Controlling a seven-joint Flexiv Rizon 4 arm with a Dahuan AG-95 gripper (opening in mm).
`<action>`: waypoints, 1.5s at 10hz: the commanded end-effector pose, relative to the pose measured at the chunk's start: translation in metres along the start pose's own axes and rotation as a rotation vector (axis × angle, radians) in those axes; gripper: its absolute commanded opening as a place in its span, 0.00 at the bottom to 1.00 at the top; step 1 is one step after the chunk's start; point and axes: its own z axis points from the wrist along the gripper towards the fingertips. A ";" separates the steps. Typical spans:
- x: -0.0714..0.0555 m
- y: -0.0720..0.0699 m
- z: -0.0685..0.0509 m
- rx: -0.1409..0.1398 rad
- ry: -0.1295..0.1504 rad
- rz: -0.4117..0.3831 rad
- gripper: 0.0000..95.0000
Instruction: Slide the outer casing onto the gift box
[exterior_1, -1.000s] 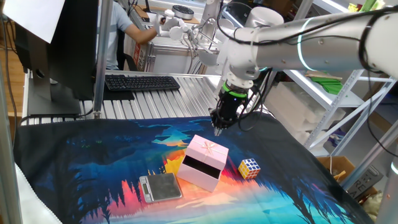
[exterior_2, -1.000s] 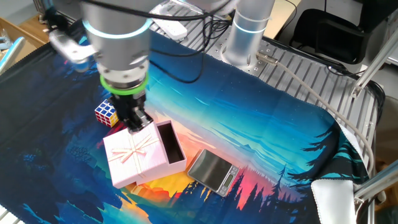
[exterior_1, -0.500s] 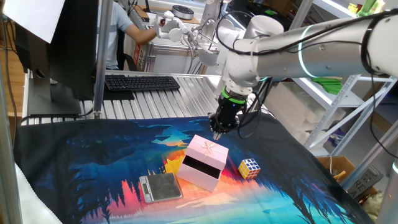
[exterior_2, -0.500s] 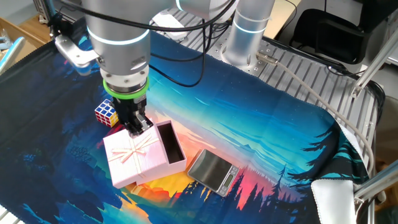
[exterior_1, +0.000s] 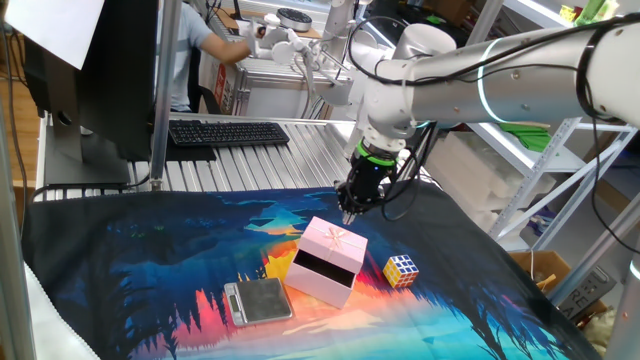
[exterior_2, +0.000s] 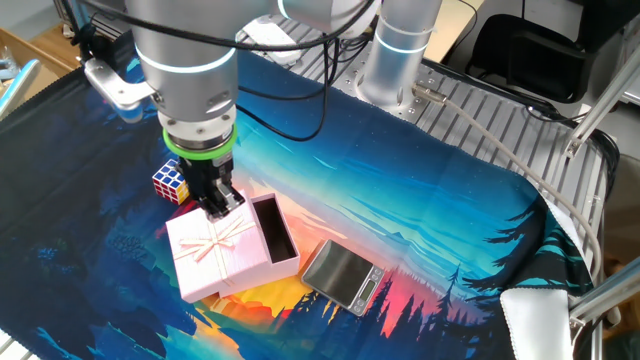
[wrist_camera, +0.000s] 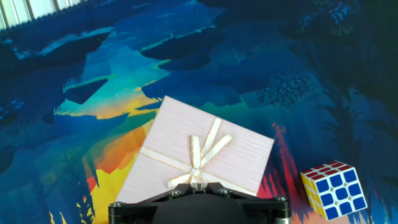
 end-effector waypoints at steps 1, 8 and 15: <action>-0.001 0.001 0.000 0.006 0.009 -0.032 0.00; -0.001 0.001 0.000 -0.002 -0.011 -0.060 0.00; -0.049 0.003 0.006 0.051 -0.017 0.017 0.00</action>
